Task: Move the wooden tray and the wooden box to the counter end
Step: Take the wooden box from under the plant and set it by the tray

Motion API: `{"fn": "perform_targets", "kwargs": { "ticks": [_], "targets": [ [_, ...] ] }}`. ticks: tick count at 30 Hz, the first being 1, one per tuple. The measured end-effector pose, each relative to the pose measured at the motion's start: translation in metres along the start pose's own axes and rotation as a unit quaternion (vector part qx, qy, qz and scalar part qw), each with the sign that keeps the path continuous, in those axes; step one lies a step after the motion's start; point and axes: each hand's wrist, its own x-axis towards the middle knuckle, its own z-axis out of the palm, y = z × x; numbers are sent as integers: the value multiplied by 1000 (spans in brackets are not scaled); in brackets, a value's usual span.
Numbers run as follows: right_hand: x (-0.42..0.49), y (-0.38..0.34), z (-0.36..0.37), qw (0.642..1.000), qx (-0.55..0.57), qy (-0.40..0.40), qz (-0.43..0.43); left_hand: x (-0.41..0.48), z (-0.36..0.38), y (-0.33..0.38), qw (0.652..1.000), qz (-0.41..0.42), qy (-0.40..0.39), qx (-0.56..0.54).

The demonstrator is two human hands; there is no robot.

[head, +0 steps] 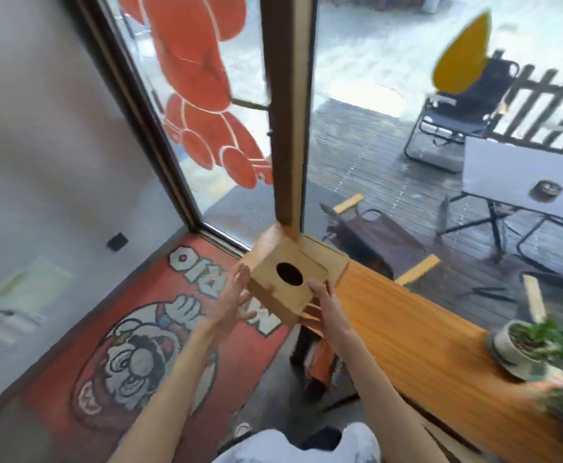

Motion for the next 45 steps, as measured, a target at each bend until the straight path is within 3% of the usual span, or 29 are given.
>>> {"fn": "perform_targets", "kwargs": {
  "ticks": [3, 6, 10, 12, 19, 23, 29, 33, 37, 45],
  "targets": [
    [16, 1, 44, 996, -68, -60, -13, -2, -60, 14, 999, 12, -19, 28],
    [29, 2, 84, 979, -157, -125, 14, -13, -98, 20, 996, -27, -43, 69],
    [45, 3, 114, 968, -180, -168, 41, -7, -130, 22, 993, -83, -77, 44],
    [51, -8, 119, 974, -162, -148, 49, 7, -134, 24, 991, -106, -85, 20],
    [92, -28, 99, 996, -45, -5, 71, 75, -103, 26, 986, -115, 34, -112],
    [106, -13, 112, 997, -7, -13, 82, 111, -94, 29, 987, -105, 43, -117],
    [141, 2, 130, 997, 19, 66, 22, 154, -105, 53, 995, -92, -25, 24],
    [180, 5, 135, 994, -17, 102, 22, 215, -123, 74, 968, -93, -109, 207],
    [217, 23, 141, 986, -18, 160, 47, 270, -128, 55, 938, -78, -212, 264],
    [274, 98, 149, 966, -19, 252, 54, 346, -145, -28, 933, -53, -188, 301]
  ]
}}
